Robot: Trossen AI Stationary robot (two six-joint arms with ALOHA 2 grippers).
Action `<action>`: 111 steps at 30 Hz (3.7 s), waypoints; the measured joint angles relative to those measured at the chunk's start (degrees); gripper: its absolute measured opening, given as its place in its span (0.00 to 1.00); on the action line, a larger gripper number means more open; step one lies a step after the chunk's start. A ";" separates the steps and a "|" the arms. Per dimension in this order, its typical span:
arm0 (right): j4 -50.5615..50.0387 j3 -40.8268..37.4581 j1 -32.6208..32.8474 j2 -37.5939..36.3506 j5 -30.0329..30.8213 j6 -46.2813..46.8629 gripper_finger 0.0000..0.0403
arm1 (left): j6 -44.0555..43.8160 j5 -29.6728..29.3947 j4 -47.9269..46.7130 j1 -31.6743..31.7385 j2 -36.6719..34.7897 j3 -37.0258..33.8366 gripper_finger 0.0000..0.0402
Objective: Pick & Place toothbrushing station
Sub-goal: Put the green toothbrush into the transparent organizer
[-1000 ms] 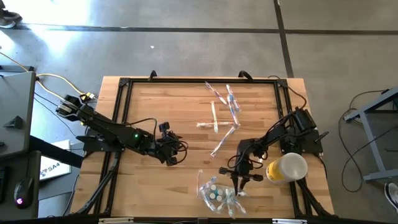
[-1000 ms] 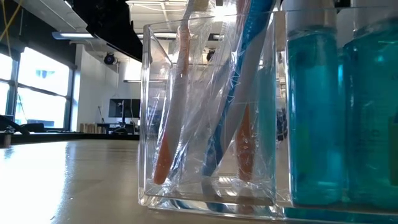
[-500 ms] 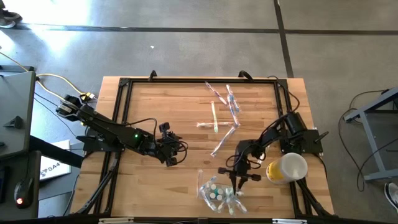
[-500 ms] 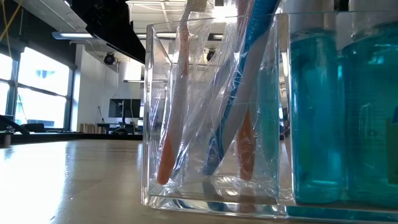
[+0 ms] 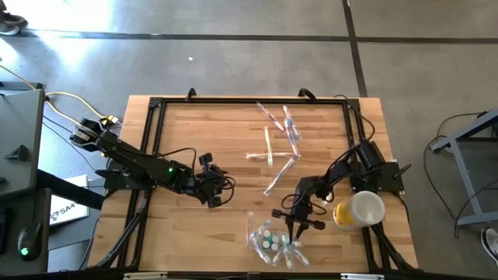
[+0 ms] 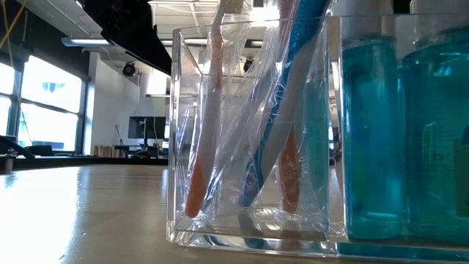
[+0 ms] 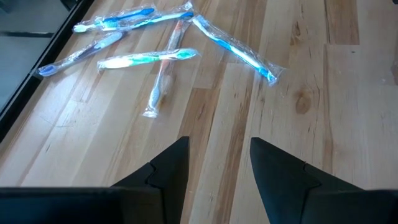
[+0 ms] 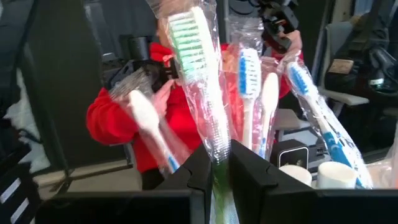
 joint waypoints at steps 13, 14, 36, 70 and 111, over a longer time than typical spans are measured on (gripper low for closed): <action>-0.94 0.02 0.45 -3.51 6.13 11.49 0.20 | 0.00 0.11 -0.02 -0.01 0.00 0.00 0.41; -1.03 0.02 0.41 -3.65 6.28 11.99 0.21 | 0.00 0.11 -0.02 -0.01 0.00 0.00 0.41; -1.06 0.01 -4.40 -6.27 -4.10 15.31 0.29 | 0.42 0.12 -0.22 -0.01 0.00 -0.02 0.41; -61.45 -0.09 -41.03 -58.49 12.06 7.26 0.25 | -2.14 7.63 -0.04 -0.01 0.00 -0.02 0.41; -152.59 17.07 -18.93 -59.65 58.39 -2.33 0.25 | -2.71 8.09 -0.57 0.01 3.06 -0.02 0.41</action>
